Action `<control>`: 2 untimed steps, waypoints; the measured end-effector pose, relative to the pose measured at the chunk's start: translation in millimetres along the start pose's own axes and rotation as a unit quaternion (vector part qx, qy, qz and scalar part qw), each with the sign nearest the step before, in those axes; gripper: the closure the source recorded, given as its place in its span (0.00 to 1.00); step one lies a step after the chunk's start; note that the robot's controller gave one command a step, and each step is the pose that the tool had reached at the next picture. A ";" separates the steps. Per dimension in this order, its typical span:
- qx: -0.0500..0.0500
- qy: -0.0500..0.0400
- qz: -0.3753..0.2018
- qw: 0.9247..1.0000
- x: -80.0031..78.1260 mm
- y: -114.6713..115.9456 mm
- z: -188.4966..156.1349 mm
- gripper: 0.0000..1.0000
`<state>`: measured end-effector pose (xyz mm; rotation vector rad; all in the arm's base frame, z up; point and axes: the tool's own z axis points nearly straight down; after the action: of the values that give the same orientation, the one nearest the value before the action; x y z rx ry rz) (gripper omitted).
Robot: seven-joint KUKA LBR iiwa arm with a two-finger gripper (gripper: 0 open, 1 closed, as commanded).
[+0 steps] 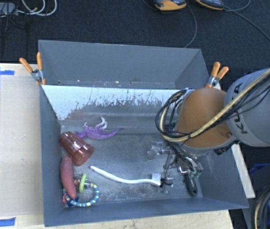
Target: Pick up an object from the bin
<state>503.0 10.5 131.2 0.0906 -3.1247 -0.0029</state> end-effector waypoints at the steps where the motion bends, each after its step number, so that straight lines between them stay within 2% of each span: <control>1: 0.001 -0.006 -0.019 1.000 0.8 -8.4 -0.7 0.00; 2: 0.000 -0.002 -0.060 0.998 18.1 -16.6 50.6 0.00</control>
Offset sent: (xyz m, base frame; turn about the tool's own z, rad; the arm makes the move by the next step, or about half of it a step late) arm -0.0235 -0.0208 -0.0612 -0.1326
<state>485.1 -7.0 80.9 0.2793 -3.1167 -0.0036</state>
